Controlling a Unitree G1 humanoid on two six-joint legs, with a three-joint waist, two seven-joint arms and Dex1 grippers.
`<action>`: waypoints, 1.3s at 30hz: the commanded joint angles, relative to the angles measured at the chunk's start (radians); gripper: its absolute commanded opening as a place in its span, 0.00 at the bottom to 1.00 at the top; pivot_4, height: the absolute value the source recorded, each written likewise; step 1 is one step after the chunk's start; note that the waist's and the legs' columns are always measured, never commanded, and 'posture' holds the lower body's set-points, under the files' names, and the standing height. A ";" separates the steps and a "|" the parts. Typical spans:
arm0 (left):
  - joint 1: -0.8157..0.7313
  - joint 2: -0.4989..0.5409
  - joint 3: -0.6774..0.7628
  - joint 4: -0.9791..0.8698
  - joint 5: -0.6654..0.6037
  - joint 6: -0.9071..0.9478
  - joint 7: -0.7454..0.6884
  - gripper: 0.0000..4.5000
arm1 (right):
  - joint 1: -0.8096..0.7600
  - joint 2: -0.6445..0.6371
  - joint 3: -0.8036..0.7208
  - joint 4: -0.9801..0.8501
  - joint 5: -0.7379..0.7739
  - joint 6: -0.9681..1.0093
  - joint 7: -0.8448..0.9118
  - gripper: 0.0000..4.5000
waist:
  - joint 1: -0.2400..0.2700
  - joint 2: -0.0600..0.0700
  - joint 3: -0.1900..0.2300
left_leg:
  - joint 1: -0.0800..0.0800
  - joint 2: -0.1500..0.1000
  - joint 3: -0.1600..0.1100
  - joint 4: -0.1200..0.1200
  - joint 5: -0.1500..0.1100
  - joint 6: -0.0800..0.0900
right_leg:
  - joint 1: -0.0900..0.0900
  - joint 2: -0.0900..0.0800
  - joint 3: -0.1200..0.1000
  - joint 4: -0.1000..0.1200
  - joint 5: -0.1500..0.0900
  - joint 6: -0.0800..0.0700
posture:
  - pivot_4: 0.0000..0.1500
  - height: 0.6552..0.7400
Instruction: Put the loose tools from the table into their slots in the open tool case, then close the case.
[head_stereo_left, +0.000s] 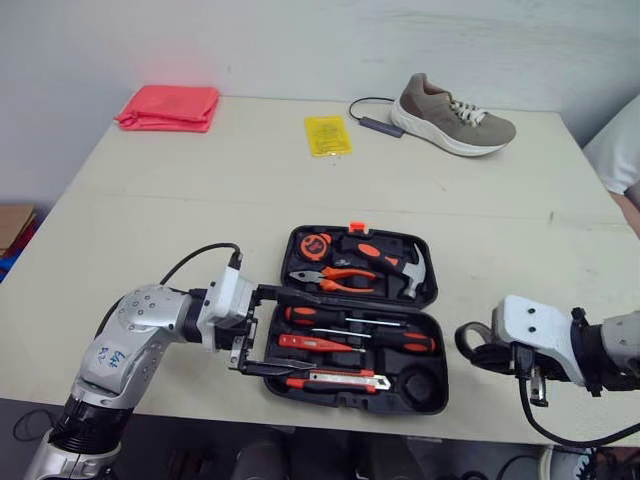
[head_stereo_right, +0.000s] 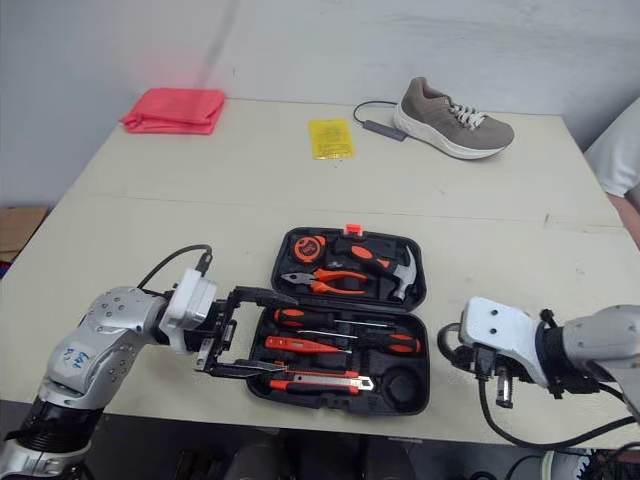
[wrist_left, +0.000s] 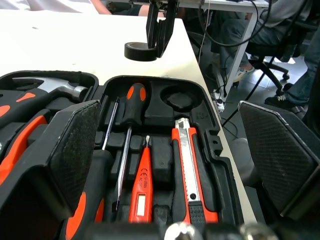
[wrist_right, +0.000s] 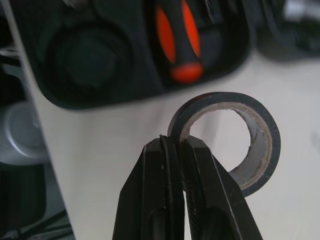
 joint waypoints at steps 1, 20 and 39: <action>-0.011 0.003 0.012 -0.013 -0.009 -0.029 -0.021 1.00 | -0.082 0.011 0.087 -0.085 0.075 0.029 0.007 0.01 | 0.000 0.000 0.000 | 0.000 0.000 0.000 0.000 0.000 0.000 | 0.000 0.000 0.000 0.000 0.000 0.000 | 1.00 1.00; 0.013 0.003 -0.004 -0.048 -0.008 -0.014 -0.011 1.00 | -0.318 0.006 0.521 -0.091 -0.059 0.169 -0.049 0.01 | -0.004 0.000 0.000 | -0.001 0.000 0.000 0.002 -0.001 0.001 | -0.001 -0.003 -0.001 0.001 0.000 -0.001 | 1.00 1.00; 0.017 -0.002 -0.013 -0.054 -0.001 -0.012 0.018 1.00 | -0.342 0.021 0.598 -0.078 -0.130 0.196 -0.097 0.01 | -0.007 -0.008 -0.005 | -0.002 -0.001 -0.001 0.005 -0.003 0.003 | 0.001 -0.007 -0.003 0.000 0.000 -0.001 | 1.00 1.00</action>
